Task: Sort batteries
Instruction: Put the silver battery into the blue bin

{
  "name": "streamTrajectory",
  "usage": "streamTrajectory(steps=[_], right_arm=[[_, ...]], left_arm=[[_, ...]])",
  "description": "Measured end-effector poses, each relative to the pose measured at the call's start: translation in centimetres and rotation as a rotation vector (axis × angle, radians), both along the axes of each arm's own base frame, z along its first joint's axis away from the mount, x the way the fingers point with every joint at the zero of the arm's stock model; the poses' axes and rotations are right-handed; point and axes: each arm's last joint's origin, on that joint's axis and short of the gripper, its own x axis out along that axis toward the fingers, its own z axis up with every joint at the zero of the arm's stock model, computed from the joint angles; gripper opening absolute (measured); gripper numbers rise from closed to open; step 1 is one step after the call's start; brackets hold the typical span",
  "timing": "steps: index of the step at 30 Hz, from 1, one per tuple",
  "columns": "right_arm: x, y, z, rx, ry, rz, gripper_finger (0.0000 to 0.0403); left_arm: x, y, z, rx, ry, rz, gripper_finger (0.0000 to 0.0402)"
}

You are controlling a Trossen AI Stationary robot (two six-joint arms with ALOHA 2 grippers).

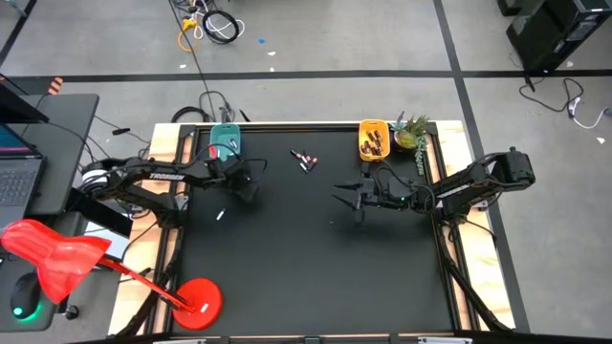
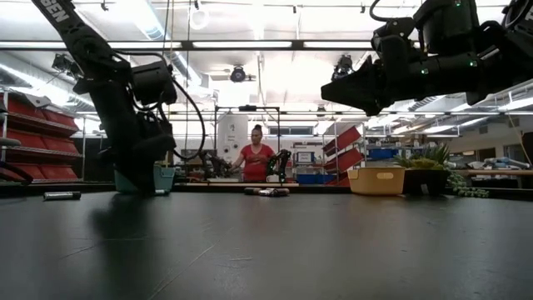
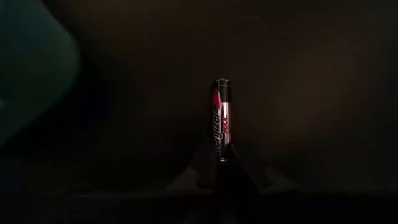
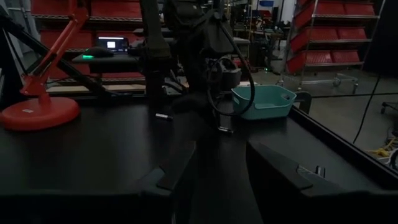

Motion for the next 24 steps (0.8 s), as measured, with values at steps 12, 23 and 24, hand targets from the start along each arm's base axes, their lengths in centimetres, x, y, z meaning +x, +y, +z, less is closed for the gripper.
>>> streamTrajectory(steps=[12, 23, 24], right_arm=[[0.0, 0.0, -0.1, 0.000, 0.008, 0.000, 0.0149], [0.0, 0.0, -0.1, 0.001, 0.012, 0.001, 0.0149], [0.0, 0.0, -0.1, 0.000, 0.012, 0.001, 0.0149]], left_arm=[[1.6, 0.2, 2.3, -0.011, -0.113, -0.075, 0.0019], [1.0, 1.3, 8.1, 0.215, -0.113, 0.015, 0.0019], [0.8, 1.4, 8.7, 0.237, -0.103, 0.040, 0.0019]])
